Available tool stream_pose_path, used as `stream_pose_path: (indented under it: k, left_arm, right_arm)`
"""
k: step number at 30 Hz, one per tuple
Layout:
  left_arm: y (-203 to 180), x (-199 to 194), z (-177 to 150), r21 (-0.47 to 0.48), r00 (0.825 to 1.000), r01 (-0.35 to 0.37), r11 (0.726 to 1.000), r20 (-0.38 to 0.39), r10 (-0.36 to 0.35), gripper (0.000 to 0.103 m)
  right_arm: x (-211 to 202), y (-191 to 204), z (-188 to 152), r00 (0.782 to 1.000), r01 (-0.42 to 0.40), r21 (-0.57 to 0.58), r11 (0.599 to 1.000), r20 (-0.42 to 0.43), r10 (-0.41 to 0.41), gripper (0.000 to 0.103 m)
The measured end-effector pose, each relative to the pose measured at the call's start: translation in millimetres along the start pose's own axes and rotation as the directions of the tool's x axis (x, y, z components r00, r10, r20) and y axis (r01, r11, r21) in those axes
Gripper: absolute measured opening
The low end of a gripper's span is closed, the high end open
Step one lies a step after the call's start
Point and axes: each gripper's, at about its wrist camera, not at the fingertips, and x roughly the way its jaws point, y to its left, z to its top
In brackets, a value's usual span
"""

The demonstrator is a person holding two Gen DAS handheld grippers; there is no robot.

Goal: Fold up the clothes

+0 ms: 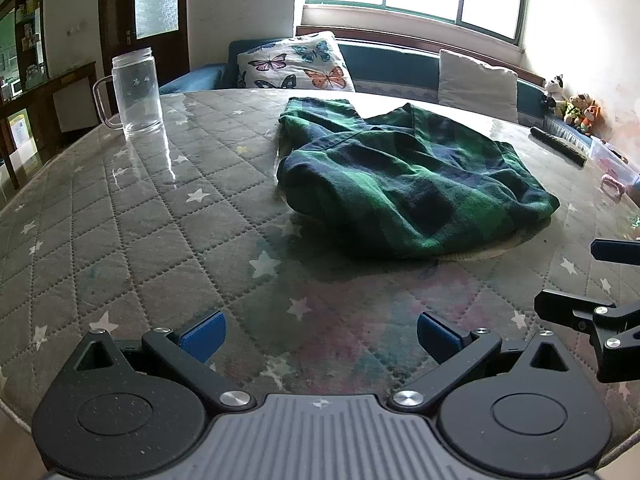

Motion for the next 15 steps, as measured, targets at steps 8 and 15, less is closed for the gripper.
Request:
stream_pose_path:
  k: [8, 15]
  left_arm:
    - [-4.2, -1.9, 0.3, 0.015, 1.0, -0.013, 1.0, 0.002, 0.013, 0.103]
    - [-7.3, -4.4, 4.0, 0.025, 1.0, 0.002, 1.0, 0.007, -0.002, 0.103]
  right_arm:
    - [-3.8, 1.2, 2.2, 1.0, -0.002, -0.013, 1.0, -0.002, 0.002, 0.103]
    - [-6.2, 2.1, 0.5, 1.0, -0.01, -0.007, 1.0, 0.007, 0.01, 0.103]
